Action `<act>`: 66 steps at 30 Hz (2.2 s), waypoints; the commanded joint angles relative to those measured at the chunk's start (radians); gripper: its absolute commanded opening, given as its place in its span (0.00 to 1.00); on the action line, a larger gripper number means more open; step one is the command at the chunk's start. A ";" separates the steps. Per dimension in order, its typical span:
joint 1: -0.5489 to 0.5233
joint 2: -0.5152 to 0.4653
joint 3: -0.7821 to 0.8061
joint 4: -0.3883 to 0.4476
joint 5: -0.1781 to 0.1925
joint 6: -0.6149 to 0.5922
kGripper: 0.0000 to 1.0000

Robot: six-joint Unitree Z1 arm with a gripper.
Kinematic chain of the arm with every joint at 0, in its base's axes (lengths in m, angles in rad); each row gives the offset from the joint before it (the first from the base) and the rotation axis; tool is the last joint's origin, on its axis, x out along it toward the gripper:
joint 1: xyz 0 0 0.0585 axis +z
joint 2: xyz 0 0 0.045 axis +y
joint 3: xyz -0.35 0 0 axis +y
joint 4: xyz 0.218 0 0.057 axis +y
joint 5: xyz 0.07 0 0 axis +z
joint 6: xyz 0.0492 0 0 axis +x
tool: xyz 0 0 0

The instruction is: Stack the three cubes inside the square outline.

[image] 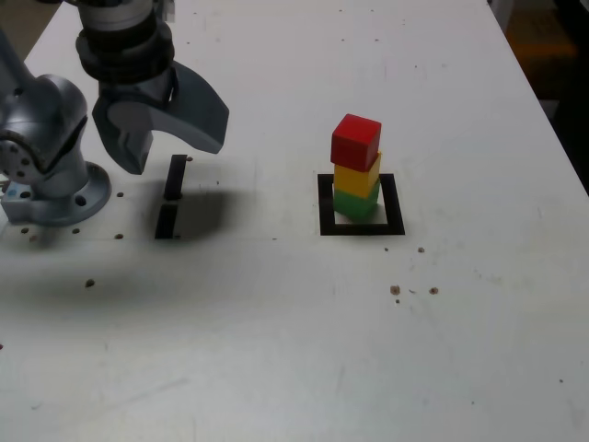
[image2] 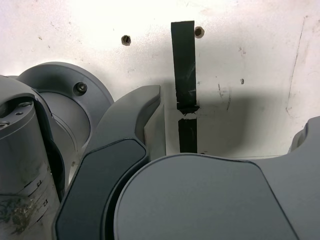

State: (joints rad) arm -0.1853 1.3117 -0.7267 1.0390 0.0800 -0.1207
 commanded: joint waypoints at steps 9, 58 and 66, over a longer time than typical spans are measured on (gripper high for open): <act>0.000 0.011 0.013 0.002 -0.033 0.020 1.00; -0.326 0.593 -0.900 0.222 -0.076 0.103 1.00; -0.318 0.637 -0.941 0.164 -0.017 0.179 1.00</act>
State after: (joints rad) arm -0.5070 1.9459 -1.6582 1.2107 0.0560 0.0518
